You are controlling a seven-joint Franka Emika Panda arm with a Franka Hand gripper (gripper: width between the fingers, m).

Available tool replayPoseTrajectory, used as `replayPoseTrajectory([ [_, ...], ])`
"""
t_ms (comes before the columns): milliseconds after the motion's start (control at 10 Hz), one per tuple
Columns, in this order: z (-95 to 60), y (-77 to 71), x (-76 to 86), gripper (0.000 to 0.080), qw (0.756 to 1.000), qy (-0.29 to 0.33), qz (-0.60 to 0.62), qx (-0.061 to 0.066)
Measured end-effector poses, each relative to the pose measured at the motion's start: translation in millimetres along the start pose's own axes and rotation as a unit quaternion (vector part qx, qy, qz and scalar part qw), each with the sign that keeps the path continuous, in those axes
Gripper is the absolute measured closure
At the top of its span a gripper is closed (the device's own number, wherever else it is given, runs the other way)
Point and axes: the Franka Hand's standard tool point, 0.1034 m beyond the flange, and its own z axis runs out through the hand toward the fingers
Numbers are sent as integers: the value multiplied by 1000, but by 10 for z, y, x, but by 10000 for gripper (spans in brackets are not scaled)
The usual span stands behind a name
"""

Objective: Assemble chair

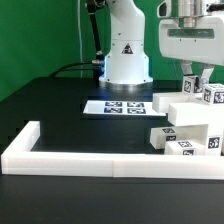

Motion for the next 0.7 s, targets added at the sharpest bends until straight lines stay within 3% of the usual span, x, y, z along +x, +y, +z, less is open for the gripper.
replayPoseTrajectory([
  [300, 0, -15, -42, 512, 996, -3, 88, 3],
  [400, 1, -14, -45, 401, 996, -3, 86, 3],
  [500, 1, -14, -45, 401, 997, -3, 82, 3],
  [600, 2, -14, -45, 224, 997, -3, 81, 3],
  [700, 2, -14, -45, 224, 997, -3, 80, 3],
])
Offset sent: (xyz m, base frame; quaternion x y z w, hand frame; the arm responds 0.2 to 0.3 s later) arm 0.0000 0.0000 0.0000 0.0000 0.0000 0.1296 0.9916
